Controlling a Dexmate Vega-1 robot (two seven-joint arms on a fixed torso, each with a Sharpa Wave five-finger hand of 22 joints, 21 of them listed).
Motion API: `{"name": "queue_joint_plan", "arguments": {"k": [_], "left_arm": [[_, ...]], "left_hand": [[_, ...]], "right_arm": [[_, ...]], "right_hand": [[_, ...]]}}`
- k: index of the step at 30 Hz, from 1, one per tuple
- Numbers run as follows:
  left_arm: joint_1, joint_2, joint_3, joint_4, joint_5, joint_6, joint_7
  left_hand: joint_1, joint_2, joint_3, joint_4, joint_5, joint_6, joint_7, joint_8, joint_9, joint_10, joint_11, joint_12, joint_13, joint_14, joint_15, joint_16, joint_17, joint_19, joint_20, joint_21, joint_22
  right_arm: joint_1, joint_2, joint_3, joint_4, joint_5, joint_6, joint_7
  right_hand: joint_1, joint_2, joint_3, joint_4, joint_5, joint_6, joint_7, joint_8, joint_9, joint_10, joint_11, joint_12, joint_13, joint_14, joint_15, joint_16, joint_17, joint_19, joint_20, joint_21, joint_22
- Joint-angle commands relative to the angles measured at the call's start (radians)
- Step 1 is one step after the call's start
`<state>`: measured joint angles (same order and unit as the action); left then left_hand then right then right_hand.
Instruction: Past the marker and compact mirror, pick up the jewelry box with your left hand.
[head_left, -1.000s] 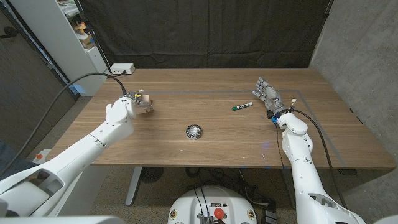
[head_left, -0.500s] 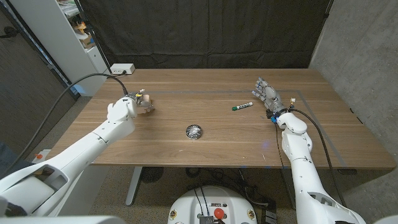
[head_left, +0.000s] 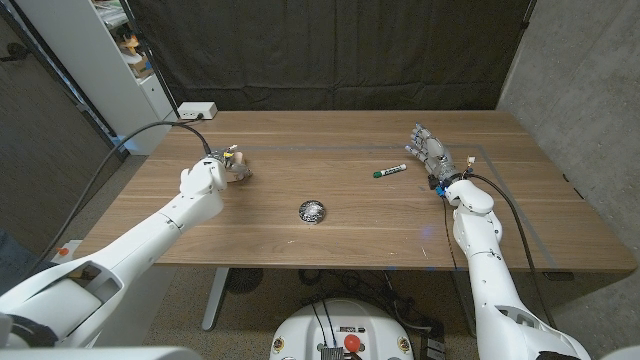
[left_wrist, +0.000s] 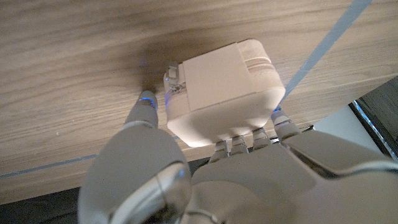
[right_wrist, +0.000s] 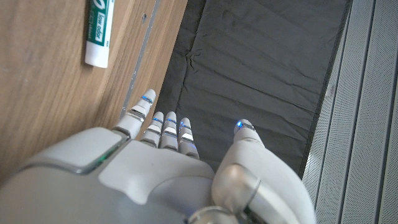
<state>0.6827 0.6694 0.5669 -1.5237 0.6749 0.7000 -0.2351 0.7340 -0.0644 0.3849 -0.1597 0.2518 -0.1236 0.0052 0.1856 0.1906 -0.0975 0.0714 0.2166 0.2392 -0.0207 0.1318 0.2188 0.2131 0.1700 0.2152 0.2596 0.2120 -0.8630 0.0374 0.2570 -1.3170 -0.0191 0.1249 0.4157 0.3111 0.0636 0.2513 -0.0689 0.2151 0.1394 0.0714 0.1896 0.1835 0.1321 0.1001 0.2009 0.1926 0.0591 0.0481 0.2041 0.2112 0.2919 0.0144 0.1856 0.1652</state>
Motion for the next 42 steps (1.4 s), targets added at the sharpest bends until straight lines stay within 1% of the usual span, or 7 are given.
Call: {"name": "queue_joint_plan", "arguments": {"k": [1, 14, 17, 21, 28, 36, 42], "left_arm": [[0.026, -0.024, -0.009, -0.001, -0.026, 0.022, 0.073], [0.04, -0.027, -0.027, 0.003, -0.069, 0.009, 0.1], [0.04, -0.028, -0.031, 0.006, -0.079, 0.005, 0.107], [0.032, -0.031, -0.026, 0.013, -0.082, 0.014, 0.105], [0.026, -0.034, -0.023, 0.02, -0.089, 0.011, 0.117], [0.021, -0.036, -0.015, 0.014, -0.085, 0.031, 0.119], [0.025, -0.022, -0.007, -0.023, -0.067, 0.066, 0.104]], "left_hand": [[0.078, 0.042, 0.03, -0.006, -0.017, -0.019, 0.002, 0.015, 0.007, -0.013, -0.004, 0.019, 0.018, 0.061, -0.02, 0.032, 0.025, 0.085, 0.001, 0.042, 0.015], [0.216, 0.086, 0.056, -0.015, -0.062, 0.039, 0.0, 0.051, 0.015, 0.047, -0.018, 0.069, 0.062, 0.139, -0.032, 0.098, 0.082, 0.247, 0.0, 0.11, 0.02], [0.254, 0.096, 0.057, -0.014, -0.07, 0.099, 0.005, 0.074, 0.018, 0.079, -0.022, 0.091, 0.078, 0.162, -0.037, 0.12, 0.102, 0.287, 0.001, 0.126, 0.016], [0.281, 0.099, 0.052, -0.012, -0.073, 0.149, 0.021, 0.091, 0.02, 0.114, -0.03, 0.112, 0.092, 0.191, -0.047, 0.142, 0.12, 0.314, 0.001, 0.138, 0.013], [0.322, 0.114, 0.046, -0.011, -0.068, 0.21, 0.026, 0.109, 0.023, 0.173, -0.045, 0.147, 0.112, 0.236, -0.058, 0.175, 0.142, 0.363, 0.0, 0.161, 0.01], [0.345, 0.118, 0.043, -0.013, -0.065, 0.23, 0.029, 0.115, 0.025, 0.185, -0.05, 0.156, 0.122, 0.249, -0.063, 0.187, 0.153, 0.384, -0.003, 0.172, 0.008], [0.351, 0.118, 0.039, -0.011, -0.065, 0.235, 0.029, 0.115, 0.026, 0.185, -0.049, 0.159, 0.126, 0.248, -0.064, 0.19, 0.159, 0.393, -0.001, 0.177, 0.007]], "right_arm": [[-0.003, 0.001, 0.0, -0.007, 0.007, 0.0, 0.008], [-0.007, 0.002, -0.009, -0.01, 0.003, 0.003, 0.014], [-0.006, 0.005, -0.01, -0.013, 0.003, -0.006, 0.01], [-0.006, 0.006, -0.012, -0.009, 0.002, -0.003, 0.01], [-0.004, 0.002, -0.015, -0.007, 0.002, -0.002, 0.014], [-0.001, 0.0, -0.013, -0.01, 0.004, -0.007, 0.019], [0.002, -0.003, -0.011, -0.006, 0.007, -0.006, 0.025]], "right_hand": [[-0.006, 0.0, 0.002, -0.005, 0.003, 0.005, -0.006, 0.005, 0.005, 0.004, 0.001, -0.002, 0.003, 0.009, 0.0, 0.004, 0.002, 0.004, 0.007, 0.006, 0.005], [-0.008, -0.002, 0.0, -0.006, 0.003, 0.004, -0.007, 0.005, 0.005, 0.004, 0.0, -0.001, 0.003, 0.01, 0.002, 0.004, 0.002, 0.005, 0.009, 0.006, 0.005], [-0.008, -0.003, 0.0, -0.006, 0.003, 0.004, -0.008, 0.005, 0.005, 0.005, -0.001, -0.001, 0.003, 0.01, 0.003, 0.005, 0.002, 0.005, 0.011, 0.006, 0.005], [-0.009, -0.003, -0.001, -0.006, 0.003, 0.006, -0.008, 0.006, 0.005, 0.005, -0.001, -0.001, 0.003, 0.011, 0.003, 0.005, 0.002, 0.005, 0.012, 0.006, 0.005], [-0.01, -0.004, -0.002, -0.007, 0.003, 0.008, -0.008, 0.006, 0.005, 0.006, 0.0, -0.001, 0.003, 0.01, 0.002, 0.004, 0.002, 0.005, 0.013, 0.006, 0.005], [-0.011, -0.004, -0.002, -0.007, 0.004, 0.009, -0.008, 0.007, 0.005, 0.007, 0.0, 0.0, 0.003, 0.012, 0.002, 0.005, 0.002, 0.006, 0.012, 0.006, 0.005], [-0.011, -0.004, -0.003, -0.007, 0.004, 0.01, -0.008, 0.007, 0.005, 0.006, -0.001, -0.001, 0.003, 0.012, 0.002, 0.005, 0.002, 0.007, 0.012, 0.006, 0.005]]}}
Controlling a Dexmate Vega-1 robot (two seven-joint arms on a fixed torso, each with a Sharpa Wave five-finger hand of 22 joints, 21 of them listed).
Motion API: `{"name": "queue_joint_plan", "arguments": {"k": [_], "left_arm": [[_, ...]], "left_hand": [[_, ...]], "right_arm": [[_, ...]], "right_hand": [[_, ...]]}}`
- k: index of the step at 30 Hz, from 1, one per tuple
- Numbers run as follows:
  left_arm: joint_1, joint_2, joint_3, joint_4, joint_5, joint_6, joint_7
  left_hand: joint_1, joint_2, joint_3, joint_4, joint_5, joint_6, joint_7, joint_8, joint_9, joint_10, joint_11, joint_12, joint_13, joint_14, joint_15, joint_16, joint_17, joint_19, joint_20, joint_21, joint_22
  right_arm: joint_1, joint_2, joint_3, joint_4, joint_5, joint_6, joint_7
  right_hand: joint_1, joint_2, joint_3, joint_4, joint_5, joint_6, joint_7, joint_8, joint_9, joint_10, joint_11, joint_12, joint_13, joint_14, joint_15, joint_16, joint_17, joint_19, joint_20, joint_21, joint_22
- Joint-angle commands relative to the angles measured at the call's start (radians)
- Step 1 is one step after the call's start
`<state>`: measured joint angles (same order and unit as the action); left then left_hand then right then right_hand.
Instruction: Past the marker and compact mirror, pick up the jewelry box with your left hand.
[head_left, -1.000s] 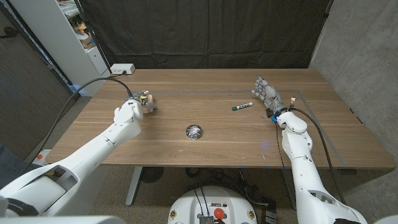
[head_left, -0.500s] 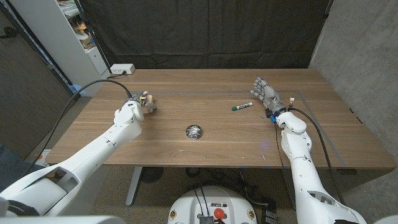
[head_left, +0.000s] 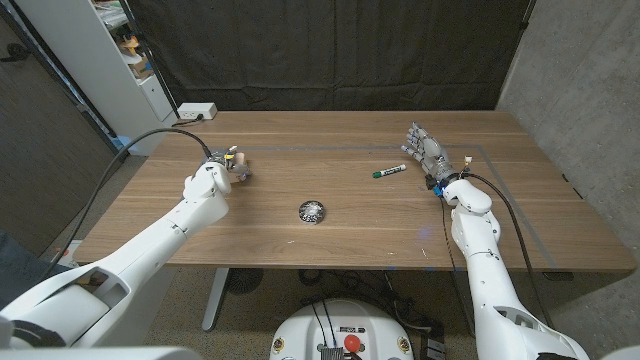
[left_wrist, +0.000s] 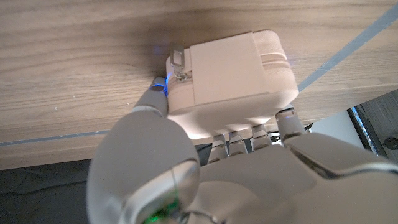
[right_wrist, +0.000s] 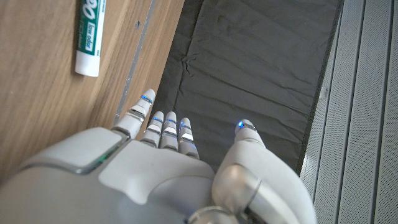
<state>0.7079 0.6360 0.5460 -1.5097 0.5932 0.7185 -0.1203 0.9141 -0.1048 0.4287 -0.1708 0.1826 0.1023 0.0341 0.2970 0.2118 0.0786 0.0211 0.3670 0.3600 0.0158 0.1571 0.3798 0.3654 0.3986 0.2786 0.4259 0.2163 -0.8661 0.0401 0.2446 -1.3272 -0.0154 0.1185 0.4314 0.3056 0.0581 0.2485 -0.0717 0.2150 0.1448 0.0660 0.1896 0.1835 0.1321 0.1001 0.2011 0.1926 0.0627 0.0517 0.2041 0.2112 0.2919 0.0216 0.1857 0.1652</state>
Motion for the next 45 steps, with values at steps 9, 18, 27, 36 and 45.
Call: {"name": "queue_joint_plan", "arguments": {"k": [9, 18, 27, 36, 45], "left_arm": [[0.006, 0.036, 0.011, -0.089, 0.034, 0.086, -0.028], [0.009, 0.05, 0.005, -0.115, 0.044, 0.102, -0.035], [0.007, 0.051, 0.001, -0.112, 0.043, 0.092, -0.033], [0.008, 0.056, -0.003, -0.129, 0.049, 0.095, -0.032], [0.016, 0.065, -0.009, -0.161, 0.062, 0.114, -0.041]], "left_hand": [[0.173, 0.157, -0.013, 0.003, 0.004, 0.014, -0.001, 0.004, 0.006, 0.007, 0.002, 0.011, 0.012, 0.21, -0.089, 0.033, 0.014, 0.162, -0.062, 0.011, 0.001], [0.176, 0.157, -0.02, 0.006, 0.004, 0.015, -0.001, 0.003, 0.006, 0.005, 0.001, 0.013, 0.017, 0.21, -0.089, 0.038, 0.02, 0.16, -0.062, 0.011, 0.0], [0.18, 0.16, -0.025, 0.008, 0.005, 0.017, 0.002, 0.002, 0.007, 0.004, 0.002, 0.015, 0.022, 0.21, -0.088, 0.042, 0.026, 0.157, -0.062, 0.011, -0.001], [0.182, 0.162, -0.031, 0.01, 0.005, 0.02, 0.006, 0.001, 0.008, 0.004, 0.0, 0.018, 0.027, 0.21, -0.087, 0.046, 0.031, 0.156, -0.062, 0.012, -0.002], [0.184, 0.163, -0.036, 0.01, 0.005, 0.021, 0.005, 0.0, 0.009, 0.006, 0.0, 0.02, 0.031, 0.213, -0.09, 0.049, 0.036, 0.156, -0.062, 0.013, -0.002]], "right_arm": [[0.008, -0.009, -0.001, 0.011, 0.005, 0.016, 0.018], [0.011, -0.005, -0.005, 0.009, 0.003, 0.012, 0.012], [0.008, -0.004, -0.008, 0.005, -0.001, 0.011, 0.006], [0.0, -0.002, -0.007, -0.012, -0.001, 0.004, 0.003], [-0.004, 0.0, -0.005, -0.023, 0.001, 0.004, 0.003]], "right_hand": [[-0.006, 0.001, 0.0, -0.005, 0.005, 0.004, -0.002, 0.007, 0.005, 0.007, 0.001, -0.001, 0.003, 0.009, -0.002, 0.005, 0.002, 0.007, 0.004, 0.006, 0.005], [-0.006, 0.001, -0.001, -0.005, 0.005, 0.005, -0.002, 0.007, 0.005, 0.007, 0.0, -0.001, 0.003, 0.01, -0.002, 0.005, 0.002, 0.008, 0.004, 0.006, 0.005], [-0.006, 0.002, -0.001, -0.006, 0.006, 0.005, -0.003, 0.007, 0.005, 0.008, 0.0, 0.0, 0.003, 0.009, -0.001, 0.005, 0.002, 0.008, 0.003, 0.006, 0.005], [-0.007, 0.002, -0.001, -0.006, 0.006, 0.006, -0.001, 0.007, 0.005, 0.008, 0.0, 0.0, 0.003, 0.009, -0.003, 0.004, 0.002, 0.008, 0.004, 0.006, 0.005], [-0.007, 0.002, -0.001, -0.007, 0.006, 0.007, -0.002, 0.007, 0.005, 0.008, -0.001, -0.001, 0.003, 0.01, -0.002, 0.005, 0.002, 0.008, 0.005, 0.006, 0.005]]}}
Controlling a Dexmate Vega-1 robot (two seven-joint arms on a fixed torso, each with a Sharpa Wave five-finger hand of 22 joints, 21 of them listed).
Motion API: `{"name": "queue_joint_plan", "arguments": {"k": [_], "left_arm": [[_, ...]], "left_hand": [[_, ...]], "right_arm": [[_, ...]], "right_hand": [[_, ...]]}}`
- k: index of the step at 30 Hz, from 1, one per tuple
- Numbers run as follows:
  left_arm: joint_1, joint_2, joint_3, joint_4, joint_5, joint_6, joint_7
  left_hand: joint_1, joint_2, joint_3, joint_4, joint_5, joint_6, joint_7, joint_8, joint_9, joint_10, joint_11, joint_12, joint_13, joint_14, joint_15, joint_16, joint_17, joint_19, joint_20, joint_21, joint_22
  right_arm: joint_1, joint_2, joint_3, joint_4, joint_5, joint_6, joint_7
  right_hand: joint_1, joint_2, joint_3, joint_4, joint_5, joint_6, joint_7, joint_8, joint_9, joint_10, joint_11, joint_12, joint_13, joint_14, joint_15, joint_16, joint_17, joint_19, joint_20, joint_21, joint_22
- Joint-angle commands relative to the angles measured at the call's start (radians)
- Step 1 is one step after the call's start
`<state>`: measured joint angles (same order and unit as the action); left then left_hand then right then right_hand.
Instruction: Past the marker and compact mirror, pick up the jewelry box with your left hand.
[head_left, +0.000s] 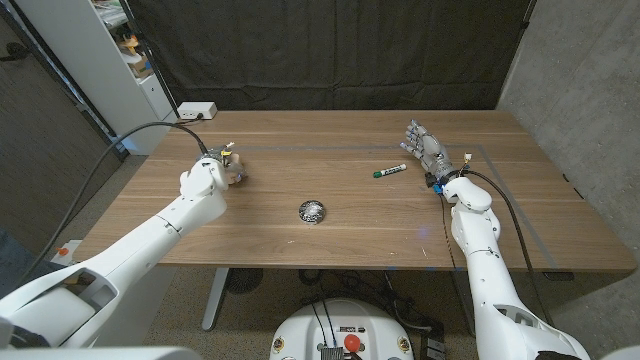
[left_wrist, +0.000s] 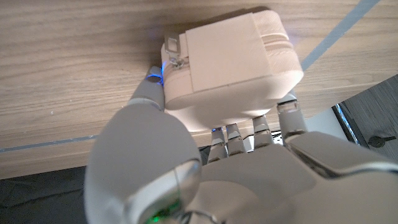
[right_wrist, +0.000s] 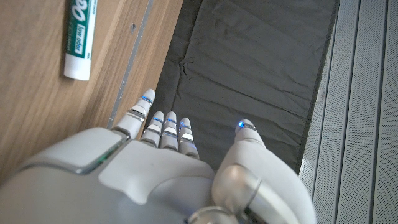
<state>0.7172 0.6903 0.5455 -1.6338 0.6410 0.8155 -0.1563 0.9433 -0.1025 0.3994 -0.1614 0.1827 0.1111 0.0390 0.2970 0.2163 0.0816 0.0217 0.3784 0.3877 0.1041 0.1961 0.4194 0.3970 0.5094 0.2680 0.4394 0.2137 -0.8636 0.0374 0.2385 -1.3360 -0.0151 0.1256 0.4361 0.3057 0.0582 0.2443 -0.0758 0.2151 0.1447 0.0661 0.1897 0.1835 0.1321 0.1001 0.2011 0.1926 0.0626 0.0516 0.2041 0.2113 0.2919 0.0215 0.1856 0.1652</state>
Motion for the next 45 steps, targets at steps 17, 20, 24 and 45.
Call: {"name": "queue_joint_plan", "arguments": {"k": [17, 20, 24, 45], "left_arm": [[0.038, 0.043, -0.046, -0.112, 0.014, 0.031, -0.014], [0.037, 0.045, -0.047, -0.118, 0.017, 0.034, -0.017], [0.034, 0.049, -0.046, -0.122, 0.019, 0.028, -0.023], [0.049, 0.052, -0.065, -0.186, 0.025, 0.051, -0.042]], "left_hand": [[0.157, 0.165, -0.018, 0.005, 0.006, 0.025, 0.005, 0.002, 0.006, 0.019, -0.005, 0.019, 0.013, 0.139, -0.134, 0.023, 0.015, 0.04, -0.051, 0.0, -0.001], [0.159, 0.165, -0.02, 0.004, 0.007, 0.027, 0.006, 0.002, 0.006, 0.021, -0.006, 0.021, 0.015, 0.139, -0.134, 0.024, 0.017, 0.039, -0.051, 0.0, -0.001], [0.159, 0.167, -0.022, 0.005, 0.007, 0.029, 0.007, 0.002, 0.006, 0.024, -0.007, 0.023, 0.016, 0.141, -0.135, 0.026, 0.019, 0.039, -0.051, 0.001, -0.001], [0.165, 0.172, -0.021, 0.005, 0.012, 0.042, 0.007, 0.004, 0.008, 0.037, -0.007, 0.032, 0.027, 0.153, -0.136, 0.024, 0.019, 0.037, -0.051, 0.005, -0.001]], "right_arm": [[-0.011, 0.011, -0.005, -0.033, -0.005, -0.012, -0.008], [-0.009, 0.009, -0.007, -0.028, -0.006, -0.004, -0.006], [-0.009, 0.01, -0.007, -0.03, -0.005, -0.005, -0.007], [-0.016, 0.007, 0.007, -0.047, 0.004, -0.016, 0.005]], "right_hand": [[-0.007, 0.002, 0.002, -0.004, 0.007, 0.007, -0.002, 0.007, 0.005, 0.011, 0.003, 0.0, 0.003, 0.012, -0.002, 0.005, 0.002, 0.009, 0.006, 0.006, 0.005], [-0.007, 0.001, 0.002, -0.004, 0.007, 0.007, -0.002, 0.007, 0.005, 0.011, 0.003, 0.0, 0.003, 0.013, -0.002, 0.005, 0.002, 0.01, 0.006, 0.006, 0.005], [-0.007, 0.001, 0.002, -0.004, 0.007, 0.008, -0.002, 0.007, 0.005, 0.013, 0.001, 0.001, 0.003, 0.013, -0.001, 0.005, 0.002, 0.01, 0.007, 0.006, 0.005], [-0.007, 0.003, 0.002, -0.005, 0.007, 0.01, -0.001, 0.008, 0.005, 0.014, 0.003, 0.001, 0.003, 0.015, 0.0, 0.006, 0.002, 0.011, 0.007, 0.006, 0.005]]}}
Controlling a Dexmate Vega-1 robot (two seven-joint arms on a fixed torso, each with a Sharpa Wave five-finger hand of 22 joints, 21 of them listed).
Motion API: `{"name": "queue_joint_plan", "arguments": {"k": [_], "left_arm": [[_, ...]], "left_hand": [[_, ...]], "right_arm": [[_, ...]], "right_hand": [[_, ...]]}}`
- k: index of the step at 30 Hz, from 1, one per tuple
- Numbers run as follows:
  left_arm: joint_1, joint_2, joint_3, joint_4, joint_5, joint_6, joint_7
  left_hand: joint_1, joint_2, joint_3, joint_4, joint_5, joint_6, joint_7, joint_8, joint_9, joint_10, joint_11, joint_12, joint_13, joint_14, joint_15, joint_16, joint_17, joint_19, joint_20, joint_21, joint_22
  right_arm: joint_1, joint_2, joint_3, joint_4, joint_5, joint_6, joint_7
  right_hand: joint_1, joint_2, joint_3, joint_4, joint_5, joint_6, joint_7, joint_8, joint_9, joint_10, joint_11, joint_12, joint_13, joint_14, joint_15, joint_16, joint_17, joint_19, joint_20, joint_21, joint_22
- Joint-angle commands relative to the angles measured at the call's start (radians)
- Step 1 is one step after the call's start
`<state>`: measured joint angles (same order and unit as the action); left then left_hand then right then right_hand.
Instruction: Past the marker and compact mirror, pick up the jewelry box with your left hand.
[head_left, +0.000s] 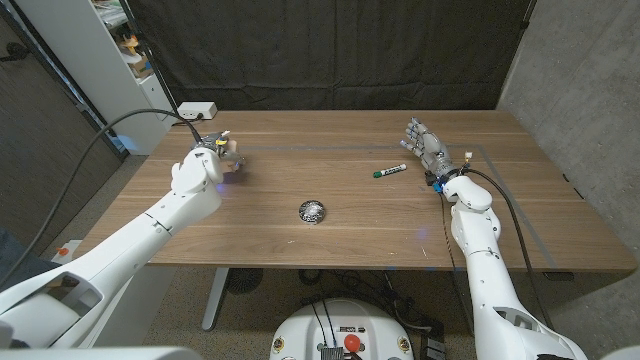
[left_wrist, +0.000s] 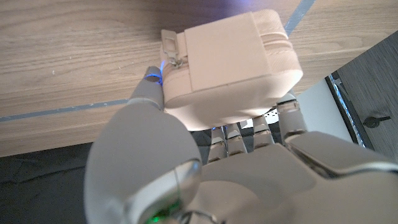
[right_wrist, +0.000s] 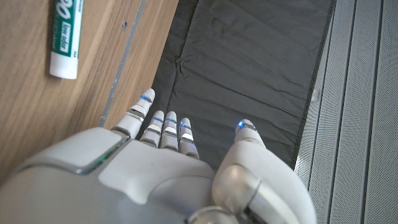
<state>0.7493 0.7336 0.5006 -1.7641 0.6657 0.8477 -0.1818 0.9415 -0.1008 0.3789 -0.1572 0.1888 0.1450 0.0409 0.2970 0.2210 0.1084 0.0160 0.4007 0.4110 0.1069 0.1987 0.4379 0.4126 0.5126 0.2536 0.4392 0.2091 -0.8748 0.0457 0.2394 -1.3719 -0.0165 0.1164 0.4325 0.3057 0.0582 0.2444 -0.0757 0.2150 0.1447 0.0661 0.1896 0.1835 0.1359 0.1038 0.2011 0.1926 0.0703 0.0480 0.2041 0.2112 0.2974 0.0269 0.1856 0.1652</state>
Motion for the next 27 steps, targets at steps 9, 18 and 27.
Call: {"name": "queue_joint_plan", "arguments": {"k": [9, 18, 27], "left_arm": [[0.017, 0.024, -0.025, -0.09, 0.011, 0.033, -0.032], [-0.001, 0.03, -0.017, -0.111, 0.03, 0.044, -0.05], [-0.015, 0.03, -0.013, -0.12, 0.044, 0.049, -0.065]], "left_hand": [[0.17, 0.173, 0.0, 0.0, 0.007, 0.01, 0.006, 0.004, 0.005, 0.008, -0.002, 0.01, 0.009, 0.153, -0.137, 0.005, 0.005, 0.032, -0.037, 0.006, 0.004], [0.172, 0.173, 0.001, 0.0, 0.009, 0.011, 0.005, 0.003, 0.005, 0.013, -0.002, 0.013, 0.013, 0.158, -0.136, 0.003, 0.004, 0.032, -0.037, 0.008, 0.004], [0.176, 0.176, 0.0, -0.001, 0.01, 0.014, 0.006, 0.003, 0.006, 0.014, -0.004, 0.015, 0.018, 0.163, -0.137, 0.003, 0.006, 0.031, -0.037, 0.01, 0.004]], "right_arm": [[-0.006, 0.001, 0.011, -0.015, 0.007, -0.013, 0.01], [-0.002, 0.0, 0.016, -0.005, 0.011, -0.005, 0.012], [0.006, -0.002, 0.015, 0.01, 0.01, 0.007, 0.016]], "right_hand": [[-0.007, 0.004, 0.002, -0.006, 0.008, 0.011, 0.0, 0.008, 0.005, 0.011, -0.002, 0.001, 0.003, 0.008, 0.003, 0.005, 0.001, 0.006, 0.0, 0.006, 0.005], [-0.007, 0.004, 0.002, -0.007, 0.008, 0.011, 0.0, 0.008, 0.005, 0.011, 0.0, 0.001, 0.003, 0.008, 0.003, 0.005, 0.001, 0.006, 0.001, 0.006, 0.005], [-0.007, 0.004, 0.001, -0.007, 0.008, 0.012, 0.0, 0.008, 0.005, 0.01, -0.001, 0.0, 0.003, 0.007, 0.003, 0.005, 0.002, 0.007, 0.0, 0.006, 0.005]]}}
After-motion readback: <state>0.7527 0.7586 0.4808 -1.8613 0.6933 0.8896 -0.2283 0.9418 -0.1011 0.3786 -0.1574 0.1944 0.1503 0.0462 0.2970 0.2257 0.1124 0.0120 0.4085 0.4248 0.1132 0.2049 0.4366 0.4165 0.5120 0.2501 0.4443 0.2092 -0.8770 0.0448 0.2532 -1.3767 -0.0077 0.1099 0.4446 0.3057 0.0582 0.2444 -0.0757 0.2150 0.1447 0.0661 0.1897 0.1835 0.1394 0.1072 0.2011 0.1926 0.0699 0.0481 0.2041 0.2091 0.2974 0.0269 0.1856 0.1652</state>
